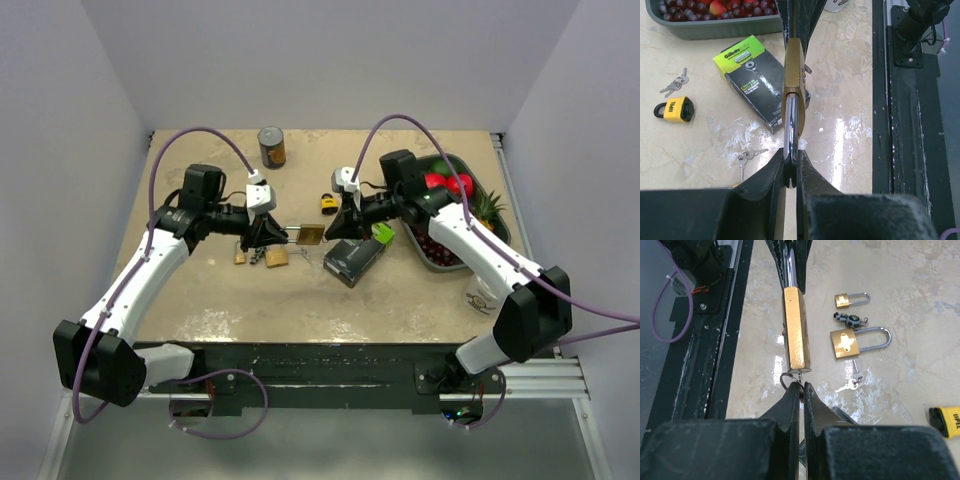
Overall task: Lock with the key
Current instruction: Lock the lock, then place the key at the center of the board.
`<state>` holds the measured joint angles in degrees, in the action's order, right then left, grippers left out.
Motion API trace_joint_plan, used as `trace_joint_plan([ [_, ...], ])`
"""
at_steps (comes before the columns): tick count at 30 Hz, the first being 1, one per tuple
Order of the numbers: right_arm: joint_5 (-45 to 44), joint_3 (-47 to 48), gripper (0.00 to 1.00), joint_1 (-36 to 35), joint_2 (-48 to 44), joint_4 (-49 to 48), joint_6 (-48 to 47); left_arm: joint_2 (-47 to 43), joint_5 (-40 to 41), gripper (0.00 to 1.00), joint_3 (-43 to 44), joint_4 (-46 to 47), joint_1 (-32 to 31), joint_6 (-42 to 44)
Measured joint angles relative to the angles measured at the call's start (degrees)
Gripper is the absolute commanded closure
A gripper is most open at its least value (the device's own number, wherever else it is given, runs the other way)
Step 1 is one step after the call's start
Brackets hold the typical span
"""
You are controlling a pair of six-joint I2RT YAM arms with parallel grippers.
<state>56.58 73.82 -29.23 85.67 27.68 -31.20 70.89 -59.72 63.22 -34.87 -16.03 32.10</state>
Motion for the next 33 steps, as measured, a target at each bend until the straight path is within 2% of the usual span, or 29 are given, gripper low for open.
trace_joint_plan([
  [7, -0.17, 1.29, 1.0, 1.05, 0.15, 4.17, -3.02, -0.11, 0.0, 1.0, 0.0, -0.81, 1.2, 0.72],
  [14, -0.52, 2.21, 1.0, 7.85, 0.04, 13.0, -9.05, -0.48, 2.03, 1.0, 0.0, -6.56, 5.33, 7.76],
  [17, -0.87, 3.74, 1.0, 9.9, 0.09, 15.47, -10.91, -0.59, 2.78, 1.0, -0.09, -7.54, 7.58, 7.58],
  [19, -1.81, 3.93, 1.0, 10.03, 0.09, 13.51, -8.74, -0.63, 3.58, 1.0, -0.37, -5.66, 10.43, 4.68],
  [21, -3.87, 3.54, 1.0, 9.11, 0.2, 8.81, -4.66, -0.63, 6.23, 1.0, -1.03, -0.66, 13.88, -2.05],
  [26, -12.28, 2.01, 1.0, 1.46, 2.56, -8.98, 7.23, -0.63, 16.63, 1.0, -2.99, 11.04, 22.58, -20.46],
  [30, -17.75, 2.78, 1.0, -6.84, 9.42, -19.47, 12.76, -0.61, 23.93, 1.0, -3.13, 15.1, 29.44, -32.09],
  [33, -21.59, 6.12, 1.0, -13.05, 18.25, -24.92, 16.0, -0.61, 26.6, 1.0, -3.13, 16.35, 33.66, -37.66],
])
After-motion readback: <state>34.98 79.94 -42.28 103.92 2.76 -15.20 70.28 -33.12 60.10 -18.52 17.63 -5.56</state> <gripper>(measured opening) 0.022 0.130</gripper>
